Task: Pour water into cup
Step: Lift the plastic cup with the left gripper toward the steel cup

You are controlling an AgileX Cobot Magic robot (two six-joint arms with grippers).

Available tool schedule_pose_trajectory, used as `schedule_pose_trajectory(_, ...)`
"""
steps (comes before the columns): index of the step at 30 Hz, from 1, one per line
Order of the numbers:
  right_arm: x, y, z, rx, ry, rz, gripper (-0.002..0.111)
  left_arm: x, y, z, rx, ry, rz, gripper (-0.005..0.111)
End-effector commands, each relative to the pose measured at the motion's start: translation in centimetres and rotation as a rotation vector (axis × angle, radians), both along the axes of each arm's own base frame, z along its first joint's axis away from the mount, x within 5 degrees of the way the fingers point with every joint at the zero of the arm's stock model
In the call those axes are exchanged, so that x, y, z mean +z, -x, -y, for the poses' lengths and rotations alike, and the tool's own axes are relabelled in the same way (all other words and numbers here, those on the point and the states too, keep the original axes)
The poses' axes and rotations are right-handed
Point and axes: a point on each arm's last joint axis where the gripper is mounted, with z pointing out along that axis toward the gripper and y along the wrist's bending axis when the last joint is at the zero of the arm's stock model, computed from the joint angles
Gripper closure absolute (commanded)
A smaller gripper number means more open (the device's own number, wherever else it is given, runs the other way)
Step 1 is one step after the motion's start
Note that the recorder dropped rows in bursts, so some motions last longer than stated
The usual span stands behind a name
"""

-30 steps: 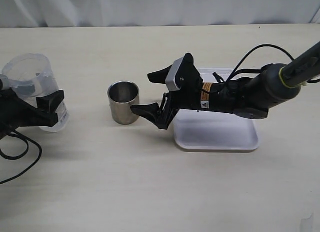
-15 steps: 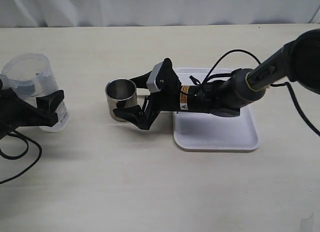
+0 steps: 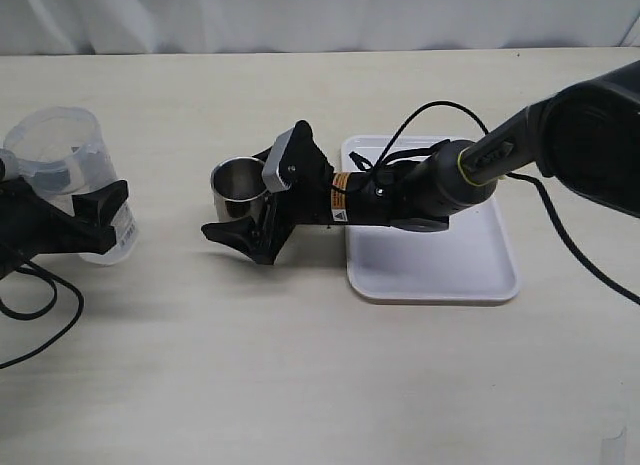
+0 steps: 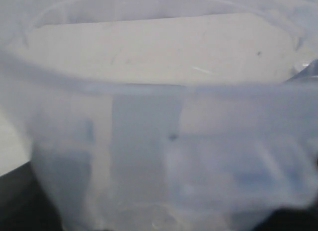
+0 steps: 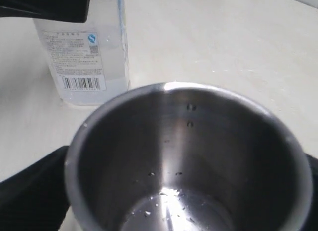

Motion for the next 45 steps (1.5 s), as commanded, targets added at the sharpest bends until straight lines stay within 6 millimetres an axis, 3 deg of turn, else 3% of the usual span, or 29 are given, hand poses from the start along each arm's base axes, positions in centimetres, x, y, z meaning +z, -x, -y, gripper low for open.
schedule_pose_trajectory(1, 0.0, -0.1, 0.0, -0.005, 0.003, 0.001, 0.018, 0.0, -0.1, 0.0, -0.004, 0.013, 0.003, 0.107)
schedule_pose_trajectory(3, 0.0, -0.1, 0.0, -0.005, 0.003, 0.001, 0.026, 0.0, -0.1, 0.0, -0.004, 0.013, 0.003, 0.107)
schedule_pose_trajectory(7, 0.0, -0.1, 0.0, -0.001, 0.005, 0.002, 0.053, 0.0, -0.1, 0.0, -0.004, 0.013, 0.003, 0.107)
schedule_pose_trajectory(13, -0.1, 0.2, 0.0, 0.037, 0.024, 0.012, 0.104, 0.0, -0.1, 0.0, -0.007, 0.013, 0.003, 0.107)
schedule_pose_trajectory(18, 0.5, 0.6, -0.1, 0.111, 0.057, 0.052, 0.104, 0.3, -0.6, 0.7, -0.092, 0.01, 0.033, 0.107)
schedule_pose_trajectory(25, 1.8, 0.0, 0.7, 0.071, 0.031, -0.011, 0.104, 1.3, -2.5, 1.7, -0.153, 0.034, 0.09, 0.107)
schedule_pose_trajectory(31, 1.6, 0.3, 0.8, 0.125, 0.056, -0.003, 0.104, 2.4, -4.7, 3.0, -0.196, 0.018, 0.156, 0.107)
schedule_pose_trajectory(36, 1.8, 0.7, 0.8, 0.16, 0.036, -0.031, 0.104, 2.9, -6.9, 4.3, -0.238, -0.07, 0.149, 0.107)
schedule_pose_trajectory(45, 2.0, 0.6, 0.7, 0.162, 0.016, -0.026, 0.104, 3.9, -8.5, 5.9, -0.362, -0.289, 0.272, 0.107)
